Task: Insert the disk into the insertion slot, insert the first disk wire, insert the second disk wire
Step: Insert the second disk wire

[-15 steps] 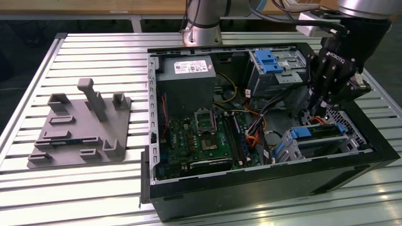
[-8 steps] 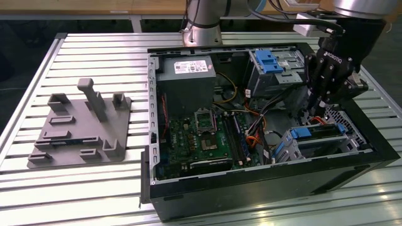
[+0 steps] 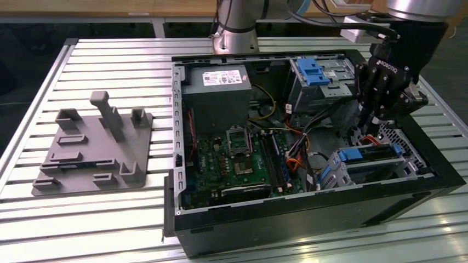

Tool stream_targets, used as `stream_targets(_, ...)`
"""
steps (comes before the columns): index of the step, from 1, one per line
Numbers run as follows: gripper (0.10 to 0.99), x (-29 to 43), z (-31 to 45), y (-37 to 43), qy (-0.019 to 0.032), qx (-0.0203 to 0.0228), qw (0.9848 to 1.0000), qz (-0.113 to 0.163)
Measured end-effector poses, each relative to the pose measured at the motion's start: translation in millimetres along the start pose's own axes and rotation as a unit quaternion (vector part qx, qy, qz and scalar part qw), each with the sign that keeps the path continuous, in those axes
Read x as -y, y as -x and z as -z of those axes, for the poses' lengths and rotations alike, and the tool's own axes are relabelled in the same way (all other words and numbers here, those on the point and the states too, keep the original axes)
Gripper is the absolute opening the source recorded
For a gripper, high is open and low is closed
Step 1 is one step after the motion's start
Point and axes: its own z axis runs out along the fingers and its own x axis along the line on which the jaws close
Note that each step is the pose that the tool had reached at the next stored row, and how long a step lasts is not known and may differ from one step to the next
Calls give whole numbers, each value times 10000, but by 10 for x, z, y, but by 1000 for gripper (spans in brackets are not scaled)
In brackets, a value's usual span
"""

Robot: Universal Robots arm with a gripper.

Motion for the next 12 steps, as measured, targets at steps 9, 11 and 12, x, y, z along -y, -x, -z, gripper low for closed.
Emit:
stream_targets(9,278,-1,-1,-1,7,-8,10000,-41)
stream_targets(11,278,-1,-1,-1,8,-17,10000,-44)
stream_targets(12,278,-1,-2,-1,8,-20,10000,-45)
